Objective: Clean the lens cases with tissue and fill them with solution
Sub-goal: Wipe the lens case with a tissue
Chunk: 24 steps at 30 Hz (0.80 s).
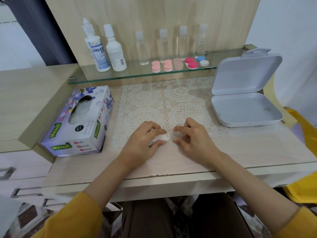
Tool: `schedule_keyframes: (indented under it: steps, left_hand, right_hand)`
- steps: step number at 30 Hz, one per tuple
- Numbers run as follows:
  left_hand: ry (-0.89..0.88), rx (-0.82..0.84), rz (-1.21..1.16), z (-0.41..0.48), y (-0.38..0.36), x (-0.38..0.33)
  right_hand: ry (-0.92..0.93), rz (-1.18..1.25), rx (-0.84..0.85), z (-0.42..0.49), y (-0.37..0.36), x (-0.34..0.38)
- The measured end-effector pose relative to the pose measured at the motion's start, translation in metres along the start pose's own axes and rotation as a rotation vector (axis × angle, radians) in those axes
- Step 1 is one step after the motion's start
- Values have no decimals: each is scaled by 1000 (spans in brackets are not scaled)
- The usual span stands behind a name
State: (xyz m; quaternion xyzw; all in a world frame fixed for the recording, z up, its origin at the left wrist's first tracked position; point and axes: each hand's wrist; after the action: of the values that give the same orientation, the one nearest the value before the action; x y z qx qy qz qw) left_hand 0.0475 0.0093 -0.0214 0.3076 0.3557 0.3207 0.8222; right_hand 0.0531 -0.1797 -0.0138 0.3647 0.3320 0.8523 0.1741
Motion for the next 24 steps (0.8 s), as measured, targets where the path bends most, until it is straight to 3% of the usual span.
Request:
schedule_keyframes:
  steps: [9, 24]
  left_hand:
    - [-115, -48, 63, -1, 0, 1]
    - [-46, 84, 96, 4, -1, -2]
  right_hand:
    - [-6, 6, -7, -1, -1, 0]
    - [-18, -3, -3, 0, -1, -1]
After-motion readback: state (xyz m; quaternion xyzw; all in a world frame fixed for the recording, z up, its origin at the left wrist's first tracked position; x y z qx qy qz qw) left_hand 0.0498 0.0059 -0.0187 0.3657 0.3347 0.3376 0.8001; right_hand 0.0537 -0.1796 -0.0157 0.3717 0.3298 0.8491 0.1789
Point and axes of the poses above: each hand's wrist, its own z-axis towards the middle knuckle, its own y-axis out of the back of the hand, x = y × z, and after that the axes turned 10 degrees about y, right-handed
